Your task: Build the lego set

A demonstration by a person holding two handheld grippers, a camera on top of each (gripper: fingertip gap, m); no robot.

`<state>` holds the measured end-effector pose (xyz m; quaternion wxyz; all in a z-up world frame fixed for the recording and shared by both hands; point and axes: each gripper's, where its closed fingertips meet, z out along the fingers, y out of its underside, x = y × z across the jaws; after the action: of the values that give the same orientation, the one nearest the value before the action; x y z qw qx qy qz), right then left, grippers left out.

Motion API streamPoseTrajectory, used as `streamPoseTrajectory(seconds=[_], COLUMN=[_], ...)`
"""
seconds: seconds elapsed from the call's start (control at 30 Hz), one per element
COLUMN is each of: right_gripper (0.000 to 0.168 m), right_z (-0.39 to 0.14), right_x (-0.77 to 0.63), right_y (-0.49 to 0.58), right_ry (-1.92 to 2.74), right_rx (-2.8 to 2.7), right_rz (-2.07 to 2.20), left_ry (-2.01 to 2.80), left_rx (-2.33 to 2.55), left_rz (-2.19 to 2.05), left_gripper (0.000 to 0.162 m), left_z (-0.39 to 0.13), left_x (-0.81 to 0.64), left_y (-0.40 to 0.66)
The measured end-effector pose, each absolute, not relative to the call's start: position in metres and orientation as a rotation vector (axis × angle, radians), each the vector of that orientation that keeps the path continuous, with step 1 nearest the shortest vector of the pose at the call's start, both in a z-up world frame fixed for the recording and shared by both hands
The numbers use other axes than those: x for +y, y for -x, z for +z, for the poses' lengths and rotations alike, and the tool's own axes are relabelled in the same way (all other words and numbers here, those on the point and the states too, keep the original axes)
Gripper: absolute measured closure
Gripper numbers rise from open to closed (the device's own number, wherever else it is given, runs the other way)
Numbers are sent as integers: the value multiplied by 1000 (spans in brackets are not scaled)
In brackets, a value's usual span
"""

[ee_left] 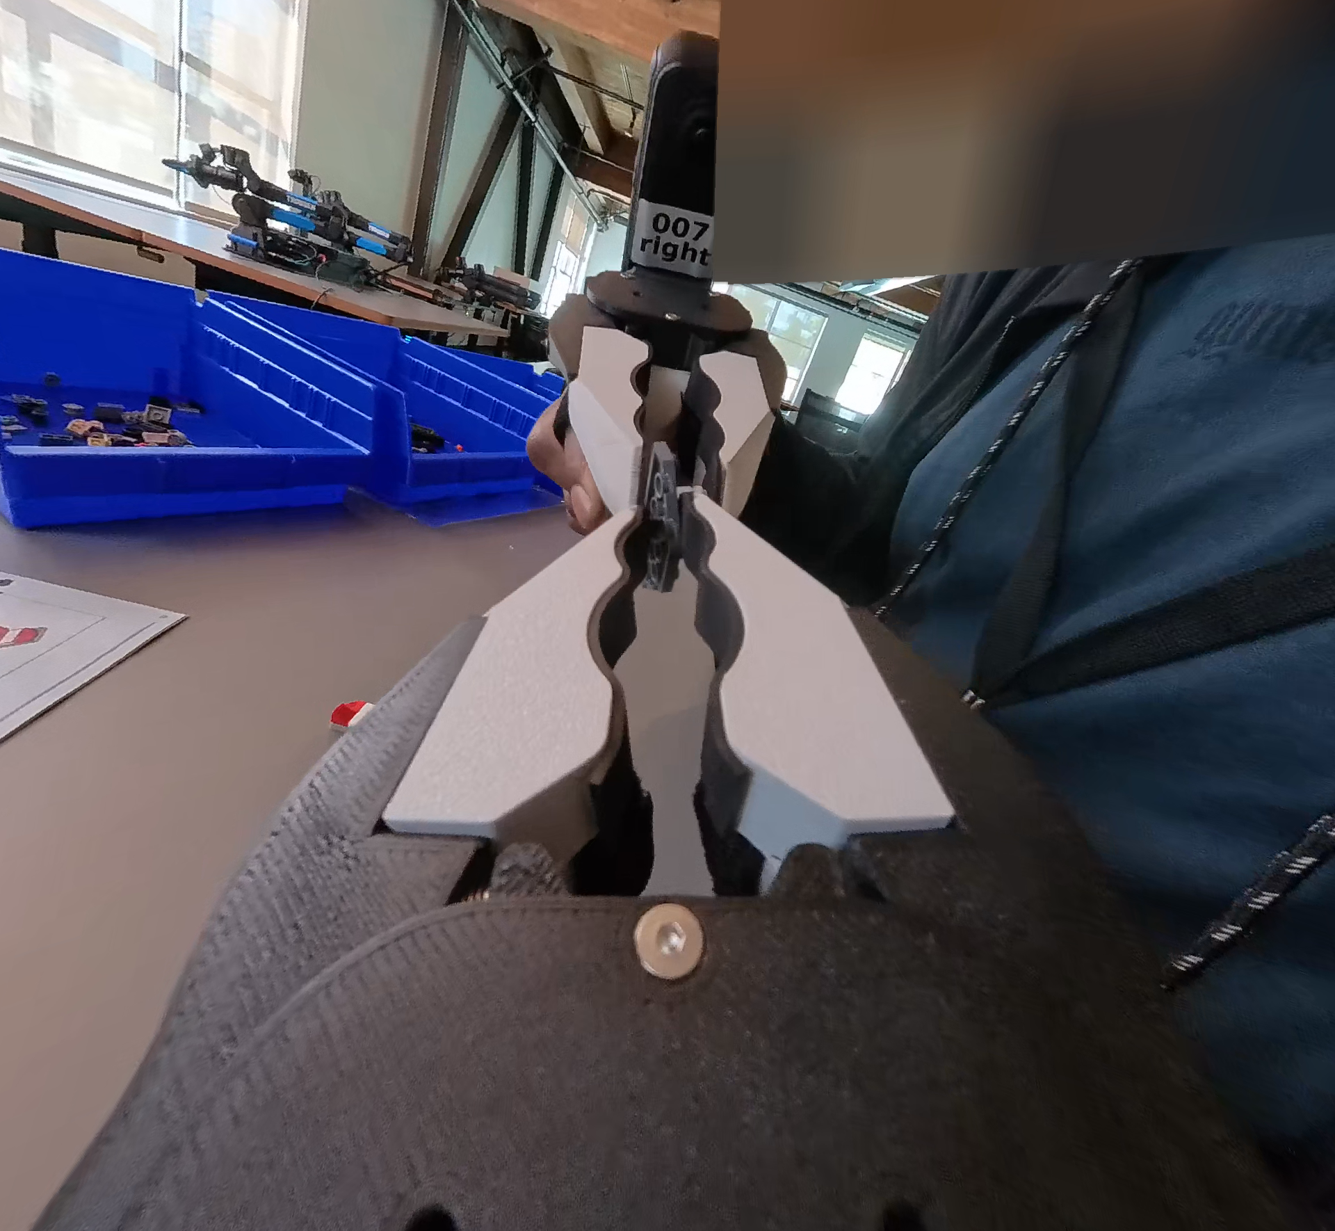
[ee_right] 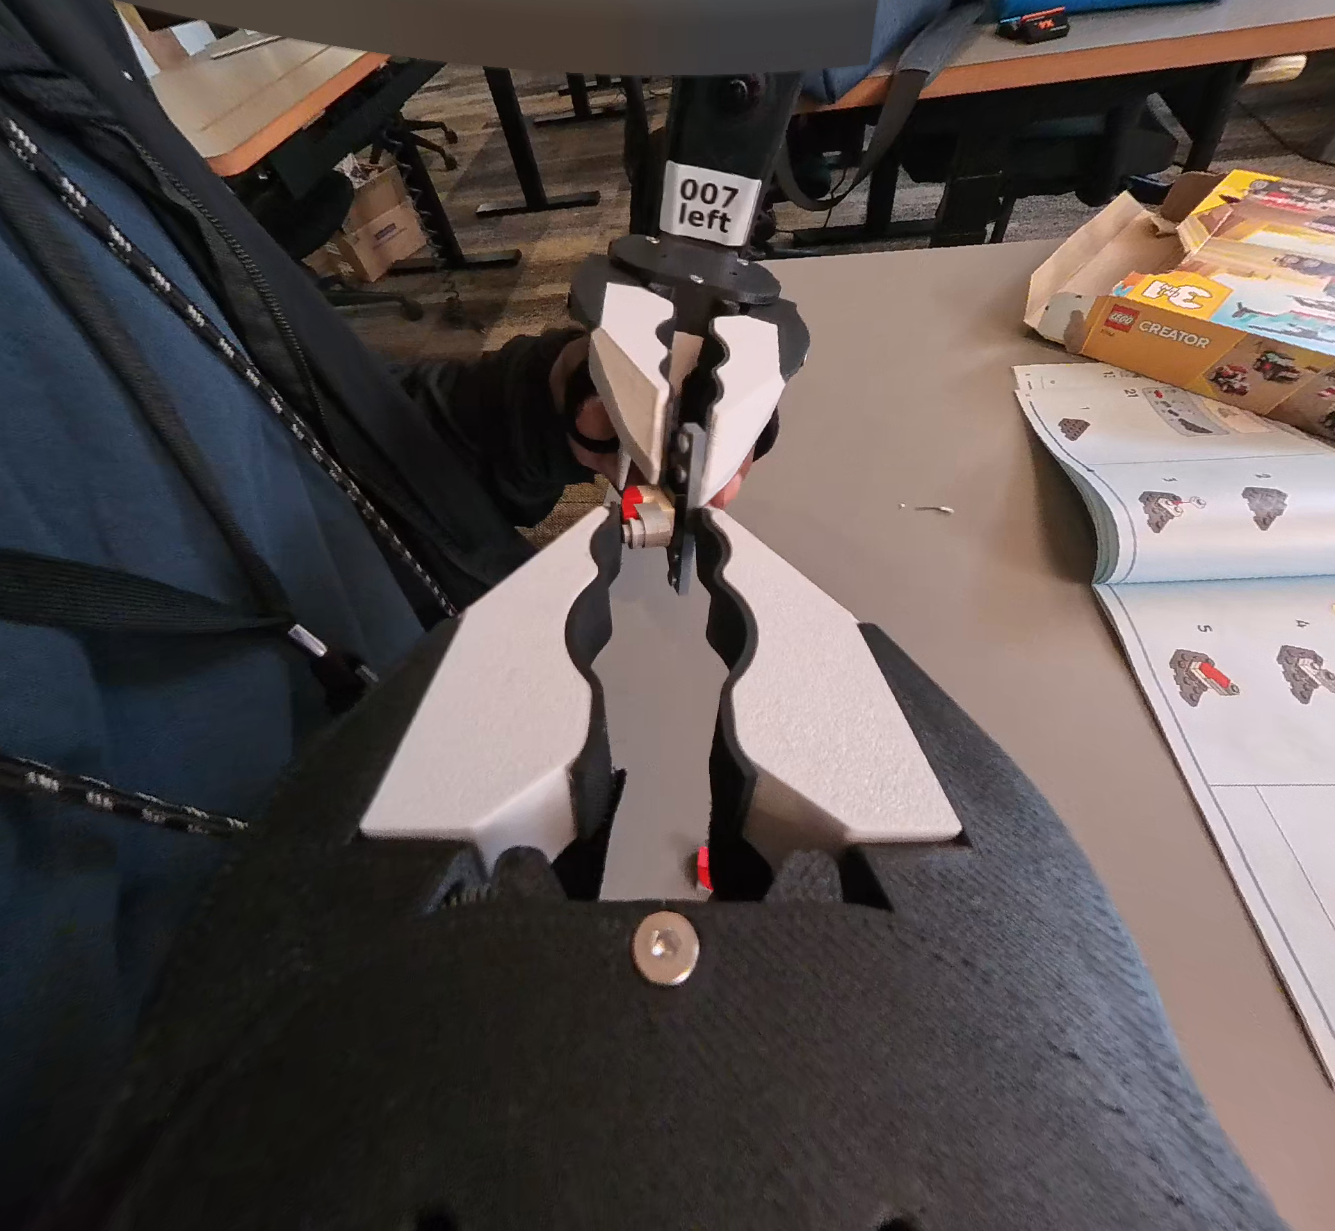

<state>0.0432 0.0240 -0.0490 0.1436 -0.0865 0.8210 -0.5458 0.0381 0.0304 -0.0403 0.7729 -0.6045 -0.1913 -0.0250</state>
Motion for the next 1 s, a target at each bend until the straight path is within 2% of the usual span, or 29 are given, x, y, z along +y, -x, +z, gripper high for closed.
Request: streamPoseTrajectory(seconds=[0.13, 0.27, 0.63, 1.0], right_gripper=[148, 135, 135, 138], right_z=[-48, -44, -27, -24], right_x=[24, 22, 26, 21], right_y=[-40, -30, -8, -4], right_ry=[217, 118, -295, -450], right_rx=[2360, 2349, 2010, 1824], right_rz=[-1594, -1675, -1866, -1937], left_ry=[1328, 1330, 1221, 1189], left_rx=[-419, -432, -524, -565], left_rz=[5, 71, 301, 478], left_gripper=[156, 157, 158, 158], left_z=[-40, -39, -25, -18], left_x=[30, 27, 17, 17], left_y=[-34, -29, -7, 1])
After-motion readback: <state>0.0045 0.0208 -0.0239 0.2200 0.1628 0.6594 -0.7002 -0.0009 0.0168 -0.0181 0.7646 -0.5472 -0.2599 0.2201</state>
